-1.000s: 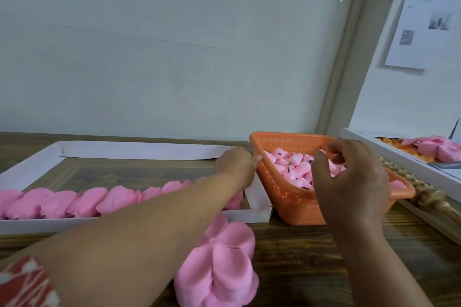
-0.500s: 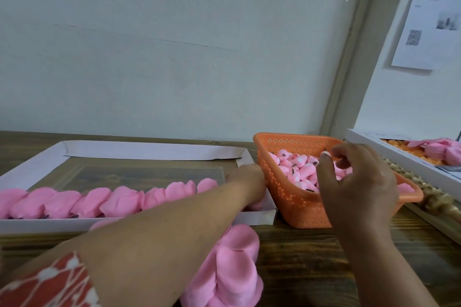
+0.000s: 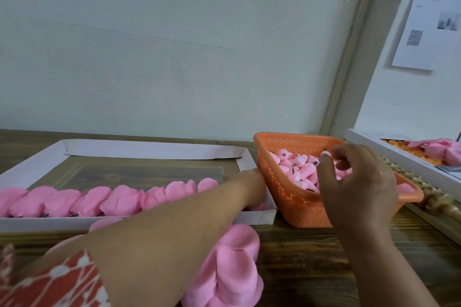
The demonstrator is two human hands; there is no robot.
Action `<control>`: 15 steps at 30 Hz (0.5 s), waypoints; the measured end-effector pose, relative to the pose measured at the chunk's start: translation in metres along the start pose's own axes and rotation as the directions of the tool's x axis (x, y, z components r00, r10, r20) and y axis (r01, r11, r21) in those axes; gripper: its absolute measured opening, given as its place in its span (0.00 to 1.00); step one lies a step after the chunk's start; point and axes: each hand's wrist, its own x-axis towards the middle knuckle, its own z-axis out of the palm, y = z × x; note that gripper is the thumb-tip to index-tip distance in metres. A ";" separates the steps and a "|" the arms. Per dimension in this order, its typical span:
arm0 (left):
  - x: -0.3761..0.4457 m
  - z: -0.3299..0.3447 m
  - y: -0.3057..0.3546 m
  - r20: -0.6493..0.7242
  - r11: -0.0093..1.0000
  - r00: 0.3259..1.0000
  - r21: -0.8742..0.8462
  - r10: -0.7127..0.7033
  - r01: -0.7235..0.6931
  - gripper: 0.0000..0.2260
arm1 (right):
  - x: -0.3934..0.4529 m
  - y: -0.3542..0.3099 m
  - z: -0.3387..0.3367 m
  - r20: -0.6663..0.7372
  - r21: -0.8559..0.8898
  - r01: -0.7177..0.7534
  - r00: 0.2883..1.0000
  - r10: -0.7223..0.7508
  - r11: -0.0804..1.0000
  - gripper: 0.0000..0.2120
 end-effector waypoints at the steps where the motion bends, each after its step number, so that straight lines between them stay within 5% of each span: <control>1: 0.000 -0.002 0.001 0.023 1.000 1.000 0.003 0.011 -0.011 0.07 | 0.000 0.000 0.000 -0.003 0.002 -0.002 1.000 0.002 1.000 0.06; 8: 0.001 -0.002 -0.002 0.057 0.999 0.998 -0.050 0.025 -0.022 0.11 | 0.001 0.001 -0.002 -0.033 0.016 -0.011 0.999 0.012 1.000 0.06; 11: 0.002 0.004 -0.003 -0.028 0.994 0.999 -0.106 0.017 -0.020 0.06 | 0.001 0.001 -0.004 -0.042 0.028 -0.023 0.999 0.024 0.999 0.05; 15: -0.001 0.006 -0.006 -0.070 0.998 0.997 -0.042 0.032 -0.035 0.18 | 0.000 -0.004 -0.005 -0.047 0.046 -0.025 0.999 0.027 0.999 0.04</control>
